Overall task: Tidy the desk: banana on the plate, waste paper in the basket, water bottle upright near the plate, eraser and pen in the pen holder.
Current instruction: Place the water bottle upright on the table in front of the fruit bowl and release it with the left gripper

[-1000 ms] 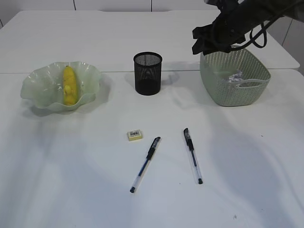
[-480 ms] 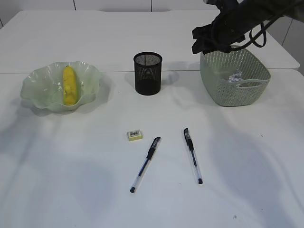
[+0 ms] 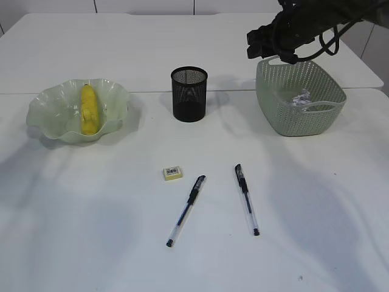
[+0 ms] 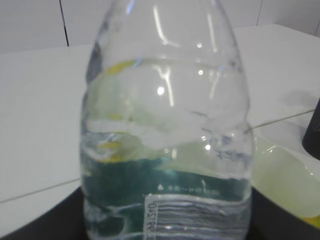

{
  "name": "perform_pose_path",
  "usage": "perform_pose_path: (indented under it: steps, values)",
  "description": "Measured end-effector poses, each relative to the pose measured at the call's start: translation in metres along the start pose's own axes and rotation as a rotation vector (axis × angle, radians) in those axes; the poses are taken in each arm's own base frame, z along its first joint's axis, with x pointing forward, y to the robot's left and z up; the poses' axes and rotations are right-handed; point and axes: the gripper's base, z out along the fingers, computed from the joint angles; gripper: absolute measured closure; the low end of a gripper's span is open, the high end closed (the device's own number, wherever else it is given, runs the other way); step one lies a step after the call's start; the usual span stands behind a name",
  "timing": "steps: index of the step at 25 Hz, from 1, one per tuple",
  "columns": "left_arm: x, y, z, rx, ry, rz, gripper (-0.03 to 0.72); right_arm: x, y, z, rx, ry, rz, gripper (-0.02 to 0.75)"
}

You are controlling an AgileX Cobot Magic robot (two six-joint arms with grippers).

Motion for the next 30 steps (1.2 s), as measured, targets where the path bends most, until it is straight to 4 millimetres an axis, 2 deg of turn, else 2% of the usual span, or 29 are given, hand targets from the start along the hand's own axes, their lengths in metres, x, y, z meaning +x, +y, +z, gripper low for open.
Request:
perform_pose_path:
  steps: [5,14,30]
  values:
    - [0.002,-0.002,0.002,0.042,-0.041,0.064,0.309,-0.004,-0.002,0.000,0.021,-0.043,-0.010,0.456]
    - [0.037,0.005,0.010,0.046,0.016,0.077,0.309,-0.006,-0.003,0.000,0.034,-0.069,-0.016,0.456]
    - [0.065,0.009,0.016,0.051,0.061,0.137,0.309,-0.015,-0.007,-0.001,0.089,-0.160,-0.081,0.456]
